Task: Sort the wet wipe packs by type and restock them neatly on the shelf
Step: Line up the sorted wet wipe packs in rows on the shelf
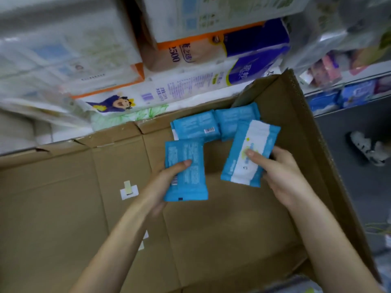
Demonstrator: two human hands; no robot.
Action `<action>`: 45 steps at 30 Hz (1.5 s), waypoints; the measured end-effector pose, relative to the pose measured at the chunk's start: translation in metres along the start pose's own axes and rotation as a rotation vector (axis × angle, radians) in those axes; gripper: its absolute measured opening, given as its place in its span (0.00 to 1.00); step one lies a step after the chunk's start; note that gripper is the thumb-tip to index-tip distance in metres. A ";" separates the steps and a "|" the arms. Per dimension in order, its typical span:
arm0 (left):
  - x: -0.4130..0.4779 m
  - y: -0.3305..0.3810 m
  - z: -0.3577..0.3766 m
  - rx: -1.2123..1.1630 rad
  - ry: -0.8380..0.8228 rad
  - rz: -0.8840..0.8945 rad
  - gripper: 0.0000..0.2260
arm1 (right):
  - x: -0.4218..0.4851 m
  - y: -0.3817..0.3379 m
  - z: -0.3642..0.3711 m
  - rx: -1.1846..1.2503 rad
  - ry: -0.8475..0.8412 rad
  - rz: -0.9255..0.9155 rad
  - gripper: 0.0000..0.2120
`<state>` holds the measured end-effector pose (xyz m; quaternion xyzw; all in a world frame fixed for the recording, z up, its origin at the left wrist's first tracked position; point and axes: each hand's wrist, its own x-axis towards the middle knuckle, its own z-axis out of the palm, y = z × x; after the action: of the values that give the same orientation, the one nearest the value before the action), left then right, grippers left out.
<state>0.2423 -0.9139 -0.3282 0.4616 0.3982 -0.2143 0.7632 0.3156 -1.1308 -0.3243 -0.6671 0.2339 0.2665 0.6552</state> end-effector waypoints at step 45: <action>-0.505 -0.195 -0.327 -0.565 0.442 0.649 0.10 | -0.534 0.130 0.269 0.134 -0.622 -0.103 0.13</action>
<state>-0.3256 -0.7422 -0.1095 0.3711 0.4289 0.2544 0.7833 -0.1832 -0.8865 -0.0685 -0.5199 0.0052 0.4080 0.7505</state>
